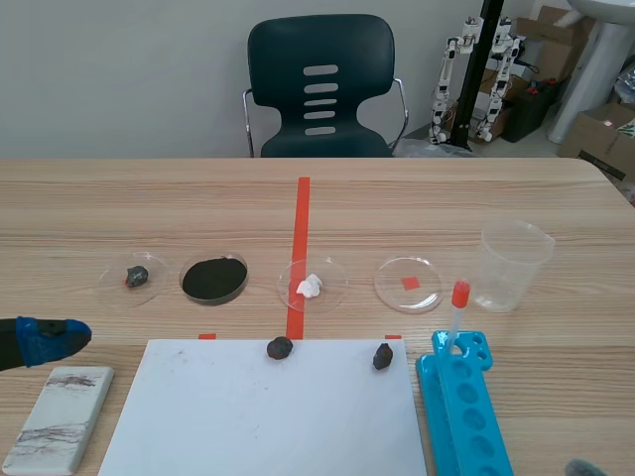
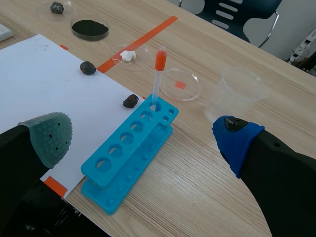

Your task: Pick up the dropper by the top with the right hand

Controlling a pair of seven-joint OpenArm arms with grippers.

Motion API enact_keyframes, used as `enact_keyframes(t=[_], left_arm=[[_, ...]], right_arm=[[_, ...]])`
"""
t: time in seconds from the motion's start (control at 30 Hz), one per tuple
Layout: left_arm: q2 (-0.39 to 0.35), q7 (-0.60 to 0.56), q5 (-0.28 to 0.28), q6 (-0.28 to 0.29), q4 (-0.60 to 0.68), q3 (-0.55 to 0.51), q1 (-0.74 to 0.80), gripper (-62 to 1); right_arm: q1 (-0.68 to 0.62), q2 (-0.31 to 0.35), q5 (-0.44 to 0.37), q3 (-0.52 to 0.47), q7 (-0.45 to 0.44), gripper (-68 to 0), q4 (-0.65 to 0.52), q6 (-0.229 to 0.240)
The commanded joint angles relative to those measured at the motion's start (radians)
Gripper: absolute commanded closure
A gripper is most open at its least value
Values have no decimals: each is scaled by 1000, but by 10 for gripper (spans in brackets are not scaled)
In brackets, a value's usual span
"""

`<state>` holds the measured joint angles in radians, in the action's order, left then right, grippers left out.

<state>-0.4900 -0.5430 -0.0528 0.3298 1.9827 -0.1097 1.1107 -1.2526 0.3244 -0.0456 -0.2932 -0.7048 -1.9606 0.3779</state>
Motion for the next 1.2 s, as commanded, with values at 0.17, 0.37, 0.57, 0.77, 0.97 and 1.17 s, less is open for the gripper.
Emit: enact_keyframes(t=[0.17, 0.37, 0.57, 0.77, 0.97, 1.17], left_arm=[[5, -14, 11, -2, 12, 4, 0, -598], [5, -14, 11, -2, 12, 4, 0, -598], [5, -14, 11, -2, 12, 4, 0, -598], [5, -14, 11, -2, 12, 4, 0, -598], [5, -14, 11, -2, 12, 4, 0, -598], [5, -14, 11, -2, 12, 4, 0, -598]], right_arm=[[6, 5, -11, -7, -12, -591, -11, -3], [6, 5, -11, -7, -11, -591, -11, -3], [6, 5, -11, -7, -8, -591, -11, -3], [46, 6, -11, -7, -8, -591, 6, 12], [164, 30, -11, 5, -24, -591, 104, 77], [301, 122, -16, 100, -73, -591, 216, 87]])
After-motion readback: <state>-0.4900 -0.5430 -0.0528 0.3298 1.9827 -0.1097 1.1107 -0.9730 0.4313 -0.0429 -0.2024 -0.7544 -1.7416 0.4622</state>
